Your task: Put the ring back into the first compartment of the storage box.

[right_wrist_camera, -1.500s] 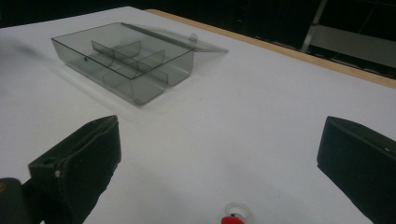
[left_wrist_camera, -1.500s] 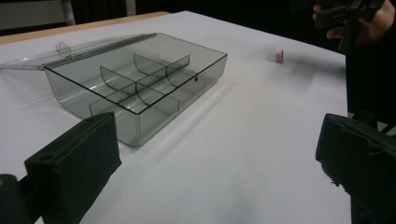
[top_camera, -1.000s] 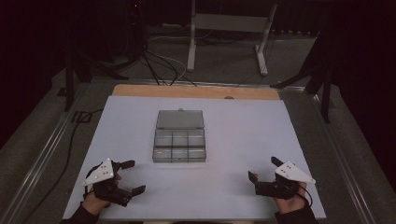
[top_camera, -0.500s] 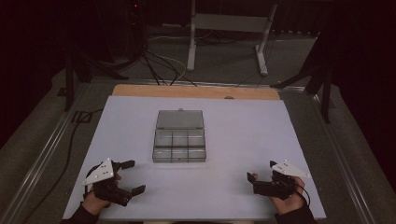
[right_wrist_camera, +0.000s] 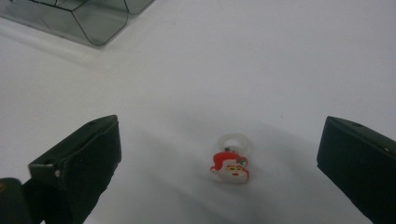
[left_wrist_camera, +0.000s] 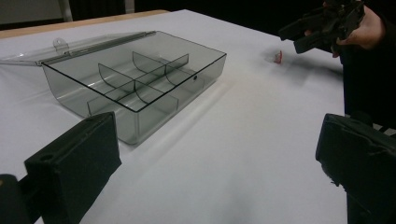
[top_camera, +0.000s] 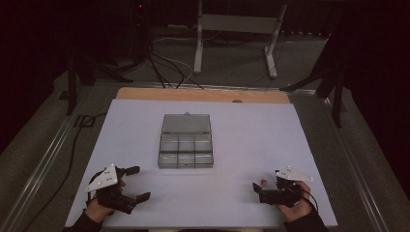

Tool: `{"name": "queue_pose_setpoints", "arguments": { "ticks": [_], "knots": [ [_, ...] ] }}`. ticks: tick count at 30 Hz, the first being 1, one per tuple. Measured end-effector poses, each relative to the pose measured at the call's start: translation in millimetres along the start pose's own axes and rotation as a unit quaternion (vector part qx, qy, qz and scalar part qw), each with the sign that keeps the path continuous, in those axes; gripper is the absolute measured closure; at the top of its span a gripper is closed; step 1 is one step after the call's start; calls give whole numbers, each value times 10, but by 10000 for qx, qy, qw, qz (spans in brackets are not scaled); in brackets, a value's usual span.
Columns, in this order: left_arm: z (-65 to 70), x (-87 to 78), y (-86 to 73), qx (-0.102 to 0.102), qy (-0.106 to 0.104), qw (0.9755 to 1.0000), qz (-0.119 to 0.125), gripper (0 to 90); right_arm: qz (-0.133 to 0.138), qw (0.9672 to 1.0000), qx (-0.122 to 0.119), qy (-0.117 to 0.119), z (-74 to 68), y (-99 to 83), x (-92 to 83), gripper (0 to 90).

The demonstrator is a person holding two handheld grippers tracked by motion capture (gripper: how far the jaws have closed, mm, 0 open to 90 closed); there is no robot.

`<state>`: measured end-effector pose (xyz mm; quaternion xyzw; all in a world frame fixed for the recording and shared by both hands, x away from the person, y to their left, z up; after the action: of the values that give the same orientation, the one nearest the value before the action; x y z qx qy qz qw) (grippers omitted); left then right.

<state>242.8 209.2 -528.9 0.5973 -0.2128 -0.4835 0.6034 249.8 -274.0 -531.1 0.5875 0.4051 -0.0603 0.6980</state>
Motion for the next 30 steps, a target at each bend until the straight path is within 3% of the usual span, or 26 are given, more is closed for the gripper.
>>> {"name": "queue_pose_setpoints", "arguments": {
  "ticks": [9, 22, 30],
  "knots": [
    [-1, -2, 0, -4, -9, 10000, 4, 4, -221, 9997, -72, -10, 8, -40, 51, 0],
    [3, 0, -1, 2, -15, 10000, -3, 4, -385, 9992, -33, -53, 25, -48, 51, 156],
    [2, 2, -2, 5, -24, 10000, -2, 4, -481, 9987, -153, -99, 14, -53, 72, 244]
  ]
}}
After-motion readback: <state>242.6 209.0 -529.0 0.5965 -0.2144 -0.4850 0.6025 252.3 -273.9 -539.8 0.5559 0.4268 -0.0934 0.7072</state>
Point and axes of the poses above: each handheld gripper's, and its own axes: x roughly forward along the jaws, y roughly out of its top, z roughly to its right, the point moved 3 cm from there along x, roughly forward along the jaws, and after that the axes turned 3 degrees about -x, right-handed, at the moved point
